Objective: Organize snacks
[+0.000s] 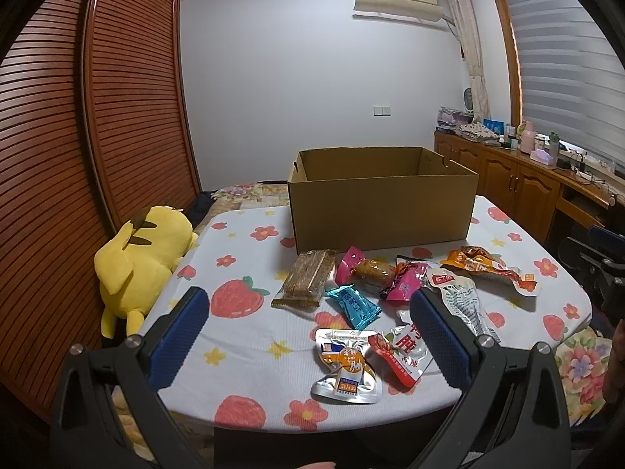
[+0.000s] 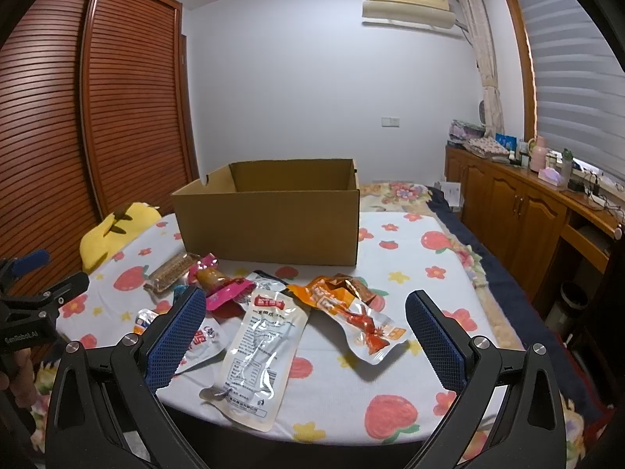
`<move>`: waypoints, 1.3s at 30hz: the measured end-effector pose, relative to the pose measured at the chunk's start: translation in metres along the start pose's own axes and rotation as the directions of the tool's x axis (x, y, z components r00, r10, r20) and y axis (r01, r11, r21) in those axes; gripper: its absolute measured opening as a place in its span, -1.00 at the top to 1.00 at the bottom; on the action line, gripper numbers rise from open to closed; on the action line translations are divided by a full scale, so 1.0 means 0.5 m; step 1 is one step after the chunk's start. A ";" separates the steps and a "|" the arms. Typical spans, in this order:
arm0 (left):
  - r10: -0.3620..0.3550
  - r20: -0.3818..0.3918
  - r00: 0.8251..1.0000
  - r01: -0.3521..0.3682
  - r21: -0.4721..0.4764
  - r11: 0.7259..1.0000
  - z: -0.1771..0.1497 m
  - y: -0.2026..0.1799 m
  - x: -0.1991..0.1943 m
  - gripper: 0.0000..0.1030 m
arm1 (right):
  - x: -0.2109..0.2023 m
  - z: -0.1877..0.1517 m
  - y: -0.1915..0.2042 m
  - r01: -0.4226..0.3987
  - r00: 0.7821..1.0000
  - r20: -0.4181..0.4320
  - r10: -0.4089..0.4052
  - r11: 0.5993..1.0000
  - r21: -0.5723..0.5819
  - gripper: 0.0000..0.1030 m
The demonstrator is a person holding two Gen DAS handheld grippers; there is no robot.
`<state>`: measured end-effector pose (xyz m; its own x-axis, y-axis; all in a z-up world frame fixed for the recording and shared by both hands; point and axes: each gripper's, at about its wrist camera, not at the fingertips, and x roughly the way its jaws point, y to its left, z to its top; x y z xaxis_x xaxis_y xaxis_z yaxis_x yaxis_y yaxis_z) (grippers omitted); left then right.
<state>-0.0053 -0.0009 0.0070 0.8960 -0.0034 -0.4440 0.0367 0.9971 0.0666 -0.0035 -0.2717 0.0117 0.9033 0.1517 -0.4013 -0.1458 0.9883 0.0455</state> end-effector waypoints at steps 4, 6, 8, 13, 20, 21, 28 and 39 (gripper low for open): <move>-0.001 0.001 1.000 0.001 0.000 1.000 0.001 0.000 0.000 -1.00 | 0.000 0.000 0.000 0.000 1.000 -0.001 0.000 1.000 -0.001 -1.00; -0.001 0.000 1.000 0.001 0.000 1.000 0.001 0.000 0.000 -1.00 | 0.000 0.000 0.000 0.000 1.000 -0.001 0.000 1.000 0.000 -1.00; -0.001 0.001 1.000 0.001 0.000 1.000 0.001 0.001 0.000 -1.00 | 0.000 0.000 -0.001 0.000 1.000 -0.001 0.000 1.000 0.000 -1.00; 0.000 0.002 1.000 0.000 0.000 1.000 0.000 0.000 0.000 -1.00 | 0.000 0.000 -0.001 0.000 1.000 0.001 0.000 1.000 0.000 -1.00; 0.000 0.003 1.000 0.000 0.001 1.000 0.000 0.000 0.000 -1.00 | 0.000 0.000 -0.002 0.001 1.000 0.001 -0.001 1.000 0.000 -1.00; 0.001 0.003 1.000 -0.001 0.001 1.000 0.002 0.001 -0.001 -1.00 | 0.000 0.000 -0.002 0.000 1.000 0.001 0.000 1.000 0.000 -1.00; 0.002 0.006 1.000 -0.002 0.002 1.000 0.005 0.002 -0.001 -1.00 | 0.001 0.000 -0.002 0.001 1.000 0.001 -0.001 1.000 0.001 -1.00; 0.002 0.006 1.000 -0.002 0.004 1.000 0.005 0.001 0.000 -1.00 | 0.000 0.000 0.000 0.001 1.000 0.002 -0.001 1.000 0.000 -1.00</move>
<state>-0.0042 -0.0006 0.0093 0.8987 -0.0021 -0.4387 0.0371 0.9968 0.0710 -0.0032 -0.2715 0.0118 0.9041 0.1507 -0.3999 -0.1449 0.9884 0.0449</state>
